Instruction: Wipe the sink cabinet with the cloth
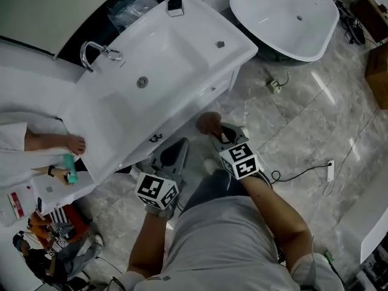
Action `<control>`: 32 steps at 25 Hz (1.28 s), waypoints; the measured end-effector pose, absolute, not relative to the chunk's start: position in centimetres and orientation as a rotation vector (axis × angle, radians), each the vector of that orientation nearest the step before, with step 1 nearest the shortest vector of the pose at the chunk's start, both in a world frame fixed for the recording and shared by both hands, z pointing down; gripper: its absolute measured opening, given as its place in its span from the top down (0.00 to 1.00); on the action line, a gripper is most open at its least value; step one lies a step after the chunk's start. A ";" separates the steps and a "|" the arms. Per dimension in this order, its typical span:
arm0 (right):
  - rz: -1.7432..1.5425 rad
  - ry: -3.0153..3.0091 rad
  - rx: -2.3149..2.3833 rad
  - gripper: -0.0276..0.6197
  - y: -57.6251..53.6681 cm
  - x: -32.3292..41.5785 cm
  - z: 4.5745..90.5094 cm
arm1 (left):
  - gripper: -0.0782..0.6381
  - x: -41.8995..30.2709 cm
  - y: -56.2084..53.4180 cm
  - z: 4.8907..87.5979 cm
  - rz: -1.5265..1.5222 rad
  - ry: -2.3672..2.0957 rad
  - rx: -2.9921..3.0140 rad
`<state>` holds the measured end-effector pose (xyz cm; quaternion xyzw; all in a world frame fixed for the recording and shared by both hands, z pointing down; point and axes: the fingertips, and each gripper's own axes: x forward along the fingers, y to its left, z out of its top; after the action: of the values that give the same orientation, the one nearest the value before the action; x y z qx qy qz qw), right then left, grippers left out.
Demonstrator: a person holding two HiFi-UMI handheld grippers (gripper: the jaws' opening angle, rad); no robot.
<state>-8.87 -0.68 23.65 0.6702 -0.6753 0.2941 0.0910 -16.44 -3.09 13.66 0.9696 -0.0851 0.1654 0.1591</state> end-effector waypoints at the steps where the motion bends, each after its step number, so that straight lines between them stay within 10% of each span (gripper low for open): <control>1: 0.879 -2.001 1.990 0.79 -1.1 -8.8 25.0 | 0.87 -16.0 -3.2 14.1 0.489 -0.237 2.777; 32: 0.925 -2.004 2.119 0.79 -15.2 -7.8 47.1 | 0.87 -14.0 -3.4 32.7 0.956 -0.088 2.755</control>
<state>-7.84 -15.15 47.14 0.6918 -0.6546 0.3021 0.0409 -14.00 -3.42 32.72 0.9383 -0.0298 0.3257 0.1120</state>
